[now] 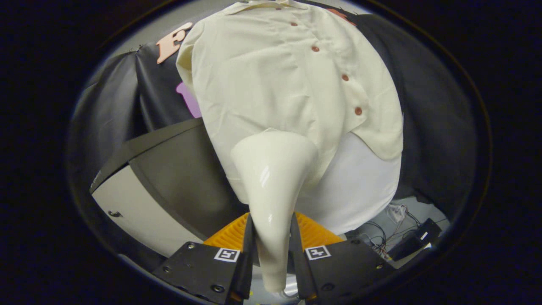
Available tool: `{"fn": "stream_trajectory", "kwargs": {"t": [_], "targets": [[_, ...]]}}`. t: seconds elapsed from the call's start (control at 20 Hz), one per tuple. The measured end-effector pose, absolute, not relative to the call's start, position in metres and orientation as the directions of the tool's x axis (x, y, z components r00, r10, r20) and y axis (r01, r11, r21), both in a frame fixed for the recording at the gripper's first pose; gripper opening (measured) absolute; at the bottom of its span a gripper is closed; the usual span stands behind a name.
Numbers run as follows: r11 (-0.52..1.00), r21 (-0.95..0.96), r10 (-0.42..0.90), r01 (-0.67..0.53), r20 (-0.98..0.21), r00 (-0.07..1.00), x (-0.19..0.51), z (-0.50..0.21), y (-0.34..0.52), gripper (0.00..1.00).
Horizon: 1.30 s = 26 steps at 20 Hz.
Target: Iron the clothes twice with a garment steamer, once on the left side and once on the right side.
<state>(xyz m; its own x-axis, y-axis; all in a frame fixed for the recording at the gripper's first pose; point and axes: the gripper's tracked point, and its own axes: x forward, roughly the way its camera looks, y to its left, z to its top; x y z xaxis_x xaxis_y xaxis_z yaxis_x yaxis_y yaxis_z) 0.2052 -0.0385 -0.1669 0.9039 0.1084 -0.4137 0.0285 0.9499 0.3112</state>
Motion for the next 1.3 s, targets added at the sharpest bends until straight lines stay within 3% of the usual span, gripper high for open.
{"fn": "stream_trajectory", "kwargs": {"t": [0.5, 0.85, 1.3], "targets": [[0.966, 0.255, 0.022, 0.04, -0.237, 0.971, 0.182, -0.007, -0.1, 0.41], [0.975, 0.198, -0.085, 0.105, -0.105, 0.991, 0.205, 0.1, -0.169, 0.41], [0.882, 0.382, -0.278, 0.275, -0.048, 0.959, 0.261, 0.137, -0.27, 0.41]]}}
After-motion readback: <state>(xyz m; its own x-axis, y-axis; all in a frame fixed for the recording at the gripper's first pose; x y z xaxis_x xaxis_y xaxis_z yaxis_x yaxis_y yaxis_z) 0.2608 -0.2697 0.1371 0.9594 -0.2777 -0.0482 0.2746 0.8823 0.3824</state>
